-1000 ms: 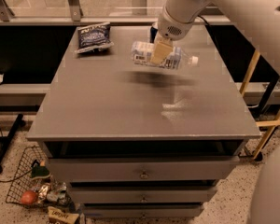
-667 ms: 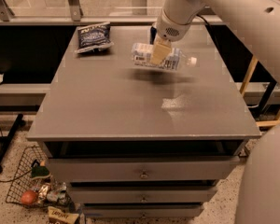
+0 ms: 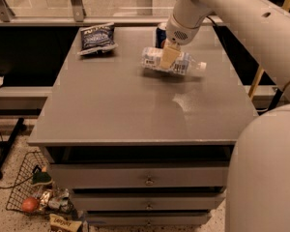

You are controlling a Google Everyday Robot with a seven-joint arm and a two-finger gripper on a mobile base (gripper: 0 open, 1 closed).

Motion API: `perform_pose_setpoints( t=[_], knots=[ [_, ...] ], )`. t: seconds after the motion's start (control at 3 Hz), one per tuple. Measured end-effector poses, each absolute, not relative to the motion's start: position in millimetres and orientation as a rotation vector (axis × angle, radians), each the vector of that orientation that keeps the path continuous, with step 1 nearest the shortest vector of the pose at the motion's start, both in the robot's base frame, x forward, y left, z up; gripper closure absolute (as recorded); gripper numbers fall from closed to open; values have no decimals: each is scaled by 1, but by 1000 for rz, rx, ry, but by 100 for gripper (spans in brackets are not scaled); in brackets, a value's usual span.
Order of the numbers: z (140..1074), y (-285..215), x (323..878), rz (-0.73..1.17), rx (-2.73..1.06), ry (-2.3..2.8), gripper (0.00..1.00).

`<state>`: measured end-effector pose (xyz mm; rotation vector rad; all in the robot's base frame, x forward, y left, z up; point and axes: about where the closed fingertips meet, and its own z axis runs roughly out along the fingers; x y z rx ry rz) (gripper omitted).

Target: Move blue plastic bottle near pepsi can

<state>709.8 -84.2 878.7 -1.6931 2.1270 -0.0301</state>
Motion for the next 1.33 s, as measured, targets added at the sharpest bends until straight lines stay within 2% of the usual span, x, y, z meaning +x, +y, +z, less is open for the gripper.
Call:
perform_pose_setpoints(
  t=[0.33, 0.67, 1.33],
  knots=[
    [872, -92, 714, -45, -1684, 2161, 100],
    [869, -91, 715, -42, -1688, 2162, 81],
    [863, -89, 716, -36, -1695, 2165, 35]
  ],
)
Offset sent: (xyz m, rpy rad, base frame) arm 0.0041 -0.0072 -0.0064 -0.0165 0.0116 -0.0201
